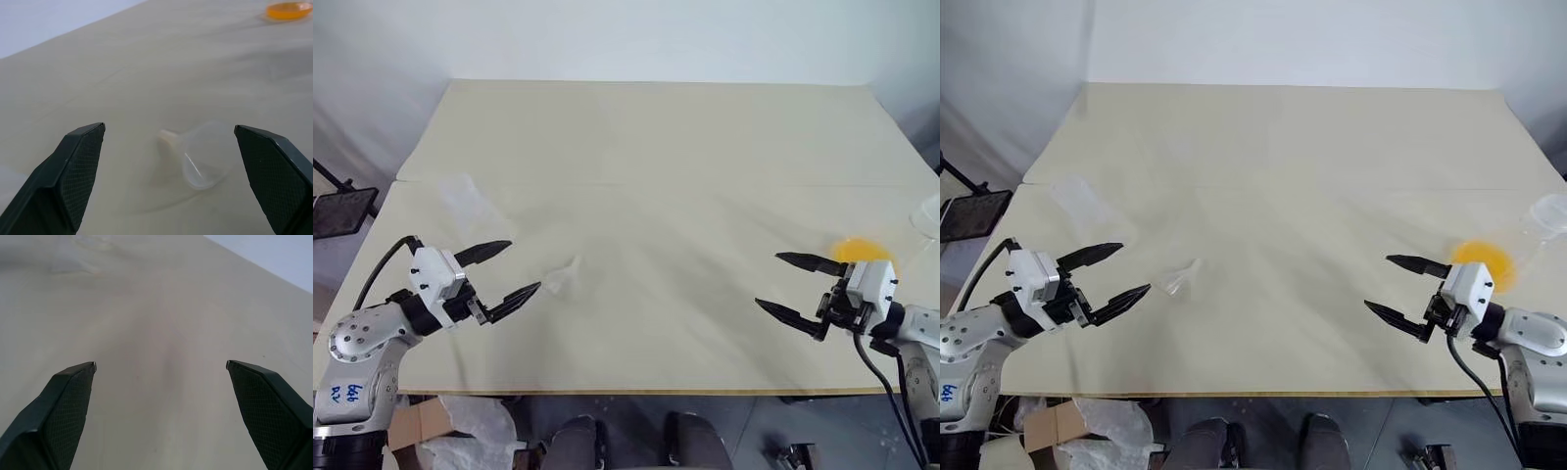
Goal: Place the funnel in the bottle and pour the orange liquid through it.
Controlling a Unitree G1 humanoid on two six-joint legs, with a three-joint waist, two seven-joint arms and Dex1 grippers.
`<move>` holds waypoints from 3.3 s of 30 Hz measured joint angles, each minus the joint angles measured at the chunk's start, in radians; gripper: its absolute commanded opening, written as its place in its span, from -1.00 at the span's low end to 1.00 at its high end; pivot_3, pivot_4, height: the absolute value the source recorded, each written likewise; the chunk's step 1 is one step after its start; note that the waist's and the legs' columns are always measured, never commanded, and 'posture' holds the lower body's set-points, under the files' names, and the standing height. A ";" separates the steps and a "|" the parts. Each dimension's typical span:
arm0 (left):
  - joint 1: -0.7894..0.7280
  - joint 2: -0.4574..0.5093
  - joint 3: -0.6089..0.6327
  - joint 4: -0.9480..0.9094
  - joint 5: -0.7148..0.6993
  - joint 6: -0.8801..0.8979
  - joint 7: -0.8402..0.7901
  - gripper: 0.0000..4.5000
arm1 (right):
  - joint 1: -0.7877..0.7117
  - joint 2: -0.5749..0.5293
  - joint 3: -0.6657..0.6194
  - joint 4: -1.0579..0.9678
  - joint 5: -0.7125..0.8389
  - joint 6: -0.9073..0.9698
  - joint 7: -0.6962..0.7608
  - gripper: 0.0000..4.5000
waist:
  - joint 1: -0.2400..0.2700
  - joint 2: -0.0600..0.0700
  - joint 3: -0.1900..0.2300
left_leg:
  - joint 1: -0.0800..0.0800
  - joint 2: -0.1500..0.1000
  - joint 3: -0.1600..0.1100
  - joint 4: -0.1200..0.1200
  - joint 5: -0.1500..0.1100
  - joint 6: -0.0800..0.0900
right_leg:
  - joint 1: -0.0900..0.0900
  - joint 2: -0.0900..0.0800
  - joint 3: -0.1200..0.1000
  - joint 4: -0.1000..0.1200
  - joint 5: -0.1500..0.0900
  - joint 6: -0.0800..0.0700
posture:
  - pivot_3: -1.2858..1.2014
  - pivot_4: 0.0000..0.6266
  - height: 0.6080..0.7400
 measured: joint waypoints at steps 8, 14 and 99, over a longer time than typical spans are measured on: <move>0.062 -0.078 0.050 -0.019 -0.018 0.019 0.098 1.00 | -0.057 0.042 0.040 -0.018 0.014 0.060 -0.009 0.99 | -0.008 0.000 0.000 | 0.001 0.001 0.001 0.000 0.000 0.000 | 0.000 0.000 0.001 0.001 0.000 0.000 | 0.03 -0.52 1.00; 0.243 -0.260 0.250 -0.028 -0.050 0.009 0.294 1.00 | -0.225 0.152 0.168 -0.087 0.023 0.131 -0.062 0.99 | -0.022 0.000 0.000 | 0.001 0.001 0.000 0.000 0.000 -0.001 | -0.001 0.000 0.000 0.001 0.000 0.000 | 0.03 -0.52 1.00; -0.980 -0.641 -0.506 1.007 0.246 -0.269 -0.252 0.62 | 0.671 0.294 -0.339 -0.831 0.102 0.249 -0.487 1.00 | 0.030 -0.007 0.001 | -0.003 -0.001 0.007 0.002 0.001 0.003 | -0.002 0.001 0.002 -0.006 0.000 0.001 | 0.03 -0.52 1.00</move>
